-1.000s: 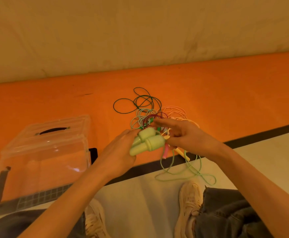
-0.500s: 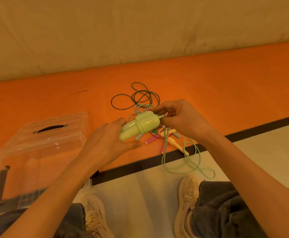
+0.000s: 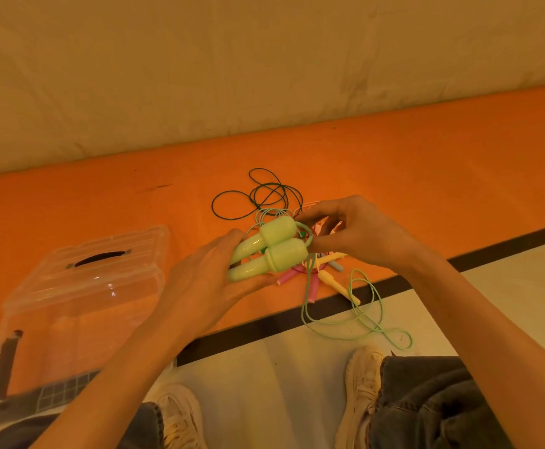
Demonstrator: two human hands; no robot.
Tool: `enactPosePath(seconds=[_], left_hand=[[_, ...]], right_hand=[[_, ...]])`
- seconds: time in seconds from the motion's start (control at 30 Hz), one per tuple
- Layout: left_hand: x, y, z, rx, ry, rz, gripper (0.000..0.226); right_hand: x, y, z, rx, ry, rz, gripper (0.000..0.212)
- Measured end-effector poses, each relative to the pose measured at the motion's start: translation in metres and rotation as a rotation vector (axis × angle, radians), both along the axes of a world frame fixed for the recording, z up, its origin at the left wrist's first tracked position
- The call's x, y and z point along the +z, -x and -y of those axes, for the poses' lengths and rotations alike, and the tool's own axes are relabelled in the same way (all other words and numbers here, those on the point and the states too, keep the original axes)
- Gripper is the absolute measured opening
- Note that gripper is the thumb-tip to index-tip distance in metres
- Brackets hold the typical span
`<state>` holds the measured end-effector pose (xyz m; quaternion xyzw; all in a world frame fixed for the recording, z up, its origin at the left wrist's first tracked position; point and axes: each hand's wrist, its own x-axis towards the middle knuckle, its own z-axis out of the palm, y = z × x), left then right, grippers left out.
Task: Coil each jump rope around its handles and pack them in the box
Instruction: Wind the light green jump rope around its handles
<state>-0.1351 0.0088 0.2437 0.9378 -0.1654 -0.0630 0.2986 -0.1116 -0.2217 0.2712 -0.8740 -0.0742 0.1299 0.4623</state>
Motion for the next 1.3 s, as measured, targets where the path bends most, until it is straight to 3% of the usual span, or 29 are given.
enactPosePath(seconds=[0.17, 0.33, 0.6, 0.73, 1.03, 1.2, 1.3], left_hand=[[0.005, 0.0, 0.003, 0.049, -0.035, 0.06, 0.04], [0.004, -0.002, 0.005, 0.122, 0.012, 0.033, 0.064], [0.0, -0.005, 0.005, 0.052, 0.174, -0.134, 0.05], [0.0, -0.007, 0.007, -0.033, 0.206, -0.155, 0.047], [0.003, -0.008, 0.003, -0.071, 0.197, -0.186, 0.055], [0.011, -0.008, 0.001, -0.129, 0.206, -0.219, 0.035], [0.013, -0.006, 0.001, -0.128, 0.196, -0.224, 0.036]], right_hand=[[-0.005, -0.004, -0.003, -0.042, 0.066, 0.075, 0.022], [-0.007, -0.005, -0.001, -0.011, 0.111, 0.051, 0.027], [-0.013, 0.0, 0.001, 0.073, 0.147, 0.117, 0.029], [-0.013, 0.001, 0.002, -0.023, 0.192, 0.243, 0.041], [-0.014, 0.005, 0.0, -0.031, 0.362, 0.557, 0.033], [-0.017, 0.003, -0.003, 0.0, 0.344, 0.486, 0.027], [-0.013, 0.003, -0.003, -0.029, 0.178, 0.334, 0.021]])
